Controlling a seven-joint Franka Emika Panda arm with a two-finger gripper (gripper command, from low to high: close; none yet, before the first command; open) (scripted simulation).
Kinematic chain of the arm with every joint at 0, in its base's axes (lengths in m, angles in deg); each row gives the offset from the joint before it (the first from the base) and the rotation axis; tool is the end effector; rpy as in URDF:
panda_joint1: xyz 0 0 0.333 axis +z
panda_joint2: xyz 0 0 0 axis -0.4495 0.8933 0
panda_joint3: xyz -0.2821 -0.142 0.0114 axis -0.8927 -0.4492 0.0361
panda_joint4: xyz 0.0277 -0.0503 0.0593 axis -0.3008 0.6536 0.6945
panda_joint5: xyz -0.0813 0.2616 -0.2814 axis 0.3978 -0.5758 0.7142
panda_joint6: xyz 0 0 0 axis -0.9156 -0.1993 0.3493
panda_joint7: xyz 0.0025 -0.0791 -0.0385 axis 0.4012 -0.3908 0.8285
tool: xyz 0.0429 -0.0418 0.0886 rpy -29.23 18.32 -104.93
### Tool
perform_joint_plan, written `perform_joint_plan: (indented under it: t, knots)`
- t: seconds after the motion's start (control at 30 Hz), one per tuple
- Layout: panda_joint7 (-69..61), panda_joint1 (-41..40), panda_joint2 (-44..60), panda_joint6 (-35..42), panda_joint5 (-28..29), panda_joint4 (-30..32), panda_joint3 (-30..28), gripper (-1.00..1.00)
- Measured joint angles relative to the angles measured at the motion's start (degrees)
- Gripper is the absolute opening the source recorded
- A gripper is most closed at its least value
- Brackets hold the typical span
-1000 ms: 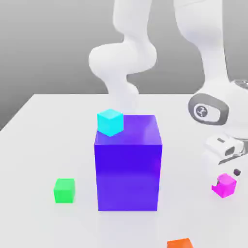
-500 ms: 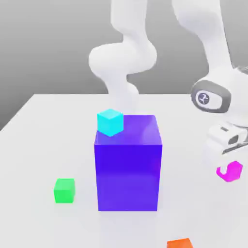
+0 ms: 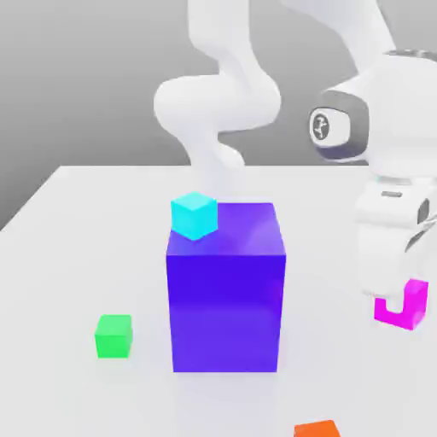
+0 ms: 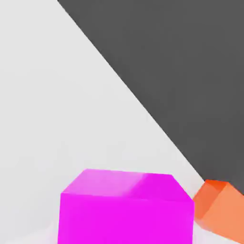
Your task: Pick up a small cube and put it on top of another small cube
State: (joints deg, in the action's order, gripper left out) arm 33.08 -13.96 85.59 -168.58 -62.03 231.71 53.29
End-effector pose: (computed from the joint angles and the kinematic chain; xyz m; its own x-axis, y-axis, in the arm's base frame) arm 0.4381 0.1805 0.3075 0.9575 0.1813 0.2244 0.1863 -0.9825 -0.0010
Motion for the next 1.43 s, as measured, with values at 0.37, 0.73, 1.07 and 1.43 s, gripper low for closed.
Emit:
perform_joint_plan:
  t: [0.37, 0.73, 1.07, 1.43]
  knots:
    - [-36.2, -7.1, -5.5, 2.5, -1.0, 1.6, -11.9, -1.00]
    - [-73.3, -16.3, -7.2, 3.5, 1.1, 10.5, -28.8, -1.00]
    - [-83.0, -17.8, -1.4, -2.7, -2.2, 16.0, -33.4, -1.00]
    - [-91.8, -18.2, 8.1, -10.4, -14.4, 15.6, -30.0, 1.00]
